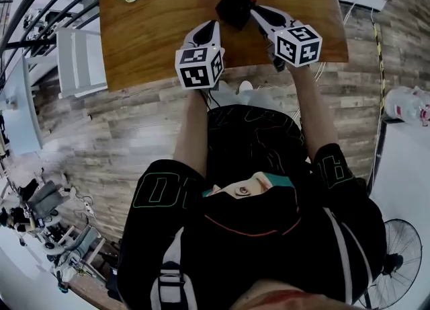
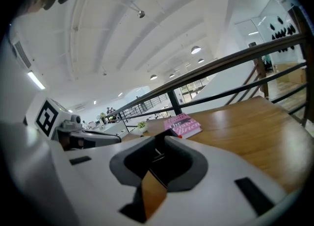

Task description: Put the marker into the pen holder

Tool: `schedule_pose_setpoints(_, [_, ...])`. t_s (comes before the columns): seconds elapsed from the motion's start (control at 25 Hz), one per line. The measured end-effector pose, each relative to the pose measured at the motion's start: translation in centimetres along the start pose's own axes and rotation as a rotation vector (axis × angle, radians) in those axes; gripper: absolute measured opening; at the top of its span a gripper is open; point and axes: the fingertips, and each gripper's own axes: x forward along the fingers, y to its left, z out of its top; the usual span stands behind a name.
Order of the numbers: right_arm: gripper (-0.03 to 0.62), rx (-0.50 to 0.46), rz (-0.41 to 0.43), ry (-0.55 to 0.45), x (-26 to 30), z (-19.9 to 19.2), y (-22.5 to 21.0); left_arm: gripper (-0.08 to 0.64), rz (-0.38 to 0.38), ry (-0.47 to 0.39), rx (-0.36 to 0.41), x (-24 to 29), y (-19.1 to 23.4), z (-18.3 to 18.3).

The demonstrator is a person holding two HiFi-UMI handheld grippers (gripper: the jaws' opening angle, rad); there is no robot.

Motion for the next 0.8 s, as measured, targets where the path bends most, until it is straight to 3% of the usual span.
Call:
schedule_pose_setpoints(0.24, [0.006,0.024,-0.018,-0.048,-1.3,1.3,-0.9,0.006,-0.001,-0.024,0.002,-0.1,-0.3,0.9])
schedule_pose_setpoints(0.52, [0.005,0.094,0.053,-0.112,-1.9,3.8,-0.8,0.006,0.007,-0.073,-0.002,-0.2,0.2,2.8])
schedule_pose_setpoints(0.8, [0.005,0.072,0.091,-0.179,-2.7,6.9,0.1,0.006,0.059,-0.170,-0.035,-1.6,2.3,6.1])
